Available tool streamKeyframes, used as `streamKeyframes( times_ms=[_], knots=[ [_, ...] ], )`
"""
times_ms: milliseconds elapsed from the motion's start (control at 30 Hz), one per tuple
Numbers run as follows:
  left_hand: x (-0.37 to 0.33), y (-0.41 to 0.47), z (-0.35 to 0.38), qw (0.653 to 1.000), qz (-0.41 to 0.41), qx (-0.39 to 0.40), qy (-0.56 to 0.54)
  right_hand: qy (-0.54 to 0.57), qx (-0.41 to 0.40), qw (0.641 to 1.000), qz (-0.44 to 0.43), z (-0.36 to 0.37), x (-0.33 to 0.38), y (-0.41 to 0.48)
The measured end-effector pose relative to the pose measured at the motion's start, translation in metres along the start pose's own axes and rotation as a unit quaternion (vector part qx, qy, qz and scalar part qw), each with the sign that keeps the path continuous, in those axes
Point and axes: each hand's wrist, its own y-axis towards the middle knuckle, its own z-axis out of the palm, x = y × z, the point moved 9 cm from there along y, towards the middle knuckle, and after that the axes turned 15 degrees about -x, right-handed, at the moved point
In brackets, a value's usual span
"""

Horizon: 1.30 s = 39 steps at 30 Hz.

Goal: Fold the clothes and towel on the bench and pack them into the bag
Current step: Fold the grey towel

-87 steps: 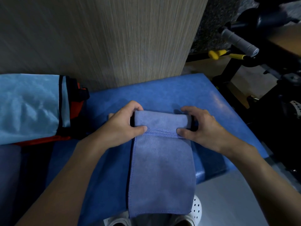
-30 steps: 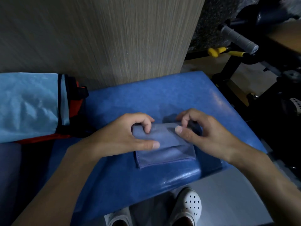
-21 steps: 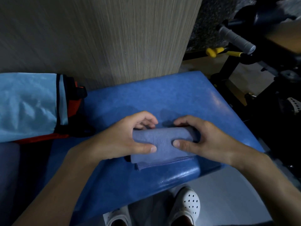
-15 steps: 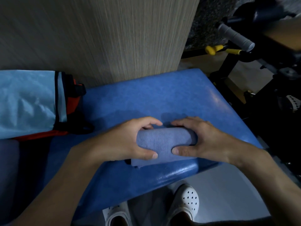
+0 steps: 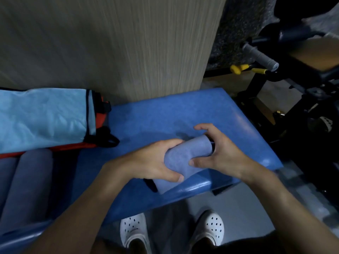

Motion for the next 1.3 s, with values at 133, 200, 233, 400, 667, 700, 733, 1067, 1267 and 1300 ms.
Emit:
streamKeyframes(
  times_ms=[133,200,233,400,667,700,733,1067,1267,1300],
  knots=[
    [0.002,-0.028,-0.023,0.995,-0.035,-0.052,-0.083,0.116,-0.045,0.992,0.030,0.009,0.019,-0.010],
    [0.000,-0.045,-0.043,0.985,-0.048,-0.099,-0.131,0.197,-0.060,0.976,0.073,0.019,0.029,-0.014],
    [-0.002,-0.054,-0.054,0.978,-0.056,-0.130,-0.154,0.232,-0.056,0.966,0.097,0.029,0.035,-0.017],
    [0.001,-0.102,-0.103,0.923,-0.094,-0.306,-0.214,0.356,0.000,0.923,0.145,0.085,0.085,-0.034],
    [0.057,-0.185,-0.164,0.911,-0.156,-0.357,0.138,0.219,0.016,0.970,0.109,0.176,0.124,-0.037],
    [0.068,-0.198,-0.171,0.890,-0.166,-0.347,0.245,0.188,0.011,0.977,0.100,0.185,0.121,-0.036],
    [0.080,-0.209,-0.175,0.869,-0.179,-0.330,0.321,0.160,0.008,0.983,0.088,0.194,0.120,-0.036],
    [0.149,-0.247,-0.167,0.859,-0.246,-0.268,0.360,-0.010,0.023,0.998,0.053,0.256,0.114,-0.019],
    [0.152,-0.242,-0.166,0.857,-0.265,-0.237,0.373,-0.049,0.042,0.995,0.075,0.264,0.104,-0.019],
    [0.152,-0.241,-0.166,0.857,-0.265,-0.231,0.376,-0.058,0.049,0.995,0.072,0.265,0.103,-0.019]
  ],
)
